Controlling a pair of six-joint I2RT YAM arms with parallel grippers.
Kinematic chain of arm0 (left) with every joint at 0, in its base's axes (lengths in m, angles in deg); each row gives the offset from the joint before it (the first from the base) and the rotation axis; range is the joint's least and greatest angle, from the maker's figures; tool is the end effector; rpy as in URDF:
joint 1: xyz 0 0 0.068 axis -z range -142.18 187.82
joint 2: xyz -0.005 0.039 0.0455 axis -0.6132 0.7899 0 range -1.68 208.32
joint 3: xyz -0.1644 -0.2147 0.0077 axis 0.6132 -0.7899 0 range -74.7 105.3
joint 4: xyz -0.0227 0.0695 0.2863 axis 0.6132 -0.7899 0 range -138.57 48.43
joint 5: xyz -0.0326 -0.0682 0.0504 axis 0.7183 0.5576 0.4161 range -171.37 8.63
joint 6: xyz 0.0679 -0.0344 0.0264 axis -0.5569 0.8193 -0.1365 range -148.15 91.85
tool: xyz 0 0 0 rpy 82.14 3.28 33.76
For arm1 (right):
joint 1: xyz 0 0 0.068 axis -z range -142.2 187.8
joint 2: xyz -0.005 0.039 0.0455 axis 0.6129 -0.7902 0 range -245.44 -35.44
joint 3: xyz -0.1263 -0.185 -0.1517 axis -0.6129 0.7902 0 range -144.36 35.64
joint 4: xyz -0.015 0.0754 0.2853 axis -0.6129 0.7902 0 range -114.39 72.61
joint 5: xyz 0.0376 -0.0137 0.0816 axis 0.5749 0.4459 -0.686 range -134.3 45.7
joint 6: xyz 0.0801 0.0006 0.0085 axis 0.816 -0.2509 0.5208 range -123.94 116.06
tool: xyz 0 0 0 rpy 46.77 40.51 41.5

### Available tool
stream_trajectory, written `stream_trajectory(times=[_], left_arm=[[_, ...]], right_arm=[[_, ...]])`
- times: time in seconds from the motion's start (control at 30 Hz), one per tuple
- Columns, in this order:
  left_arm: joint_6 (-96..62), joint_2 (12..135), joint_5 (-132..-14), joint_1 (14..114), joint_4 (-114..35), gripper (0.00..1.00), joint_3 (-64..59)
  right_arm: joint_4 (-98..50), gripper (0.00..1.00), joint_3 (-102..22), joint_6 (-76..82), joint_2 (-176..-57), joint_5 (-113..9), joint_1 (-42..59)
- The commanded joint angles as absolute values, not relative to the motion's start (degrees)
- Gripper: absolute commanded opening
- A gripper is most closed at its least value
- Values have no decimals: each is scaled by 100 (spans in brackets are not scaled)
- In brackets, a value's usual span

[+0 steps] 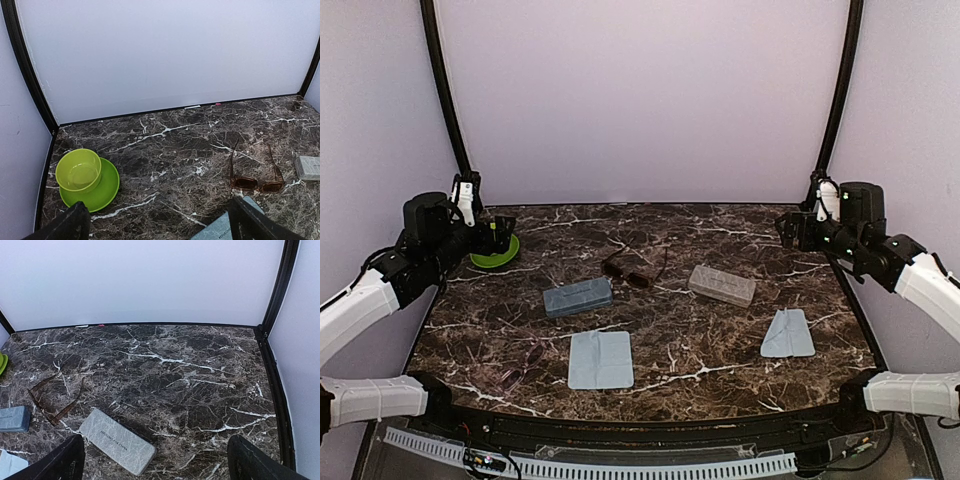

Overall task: Organize the sunglasses
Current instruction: Pick up the sunglasses case from the center of the board.

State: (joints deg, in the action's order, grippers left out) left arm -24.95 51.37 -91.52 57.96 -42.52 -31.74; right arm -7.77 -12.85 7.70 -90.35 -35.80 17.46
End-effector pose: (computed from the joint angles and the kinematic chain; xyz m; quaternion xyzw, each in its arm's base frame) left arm 0.2762 -0.0882 0.3051 0.0576 0.7688 -0.0612 0.6340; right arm 0.2727 0.0901 0.2999 -0.0224 0.8325 0.0921 0.5458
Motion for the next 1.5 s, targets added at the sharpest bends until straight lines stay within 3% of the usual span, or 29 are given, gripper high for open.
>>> stream_trajectory(times=[0.0, 0.73, 1.1, 1.47], left_arm=[[-2473, 5050, -9202, 5785, -4190, 99, -3257], [-1914, 5127, -9205, 5873, -4356, 99, -3296], [-1584, 5462, -9399, 6650, -4221, 98, -3724], [-1380, 5663, -9139, 6794, -3874, 98, -3775]], right_arm=[[-1028, 100, -1291, 725, -8940, -3638, 1737], [-248, 100, -1625, 1330, -9038, -3061, 1651], [-548, 100, -1297, 1334, -9907, -3333, 1004], [-648, 100, -1824, 617, -11846, -3818, 809]])
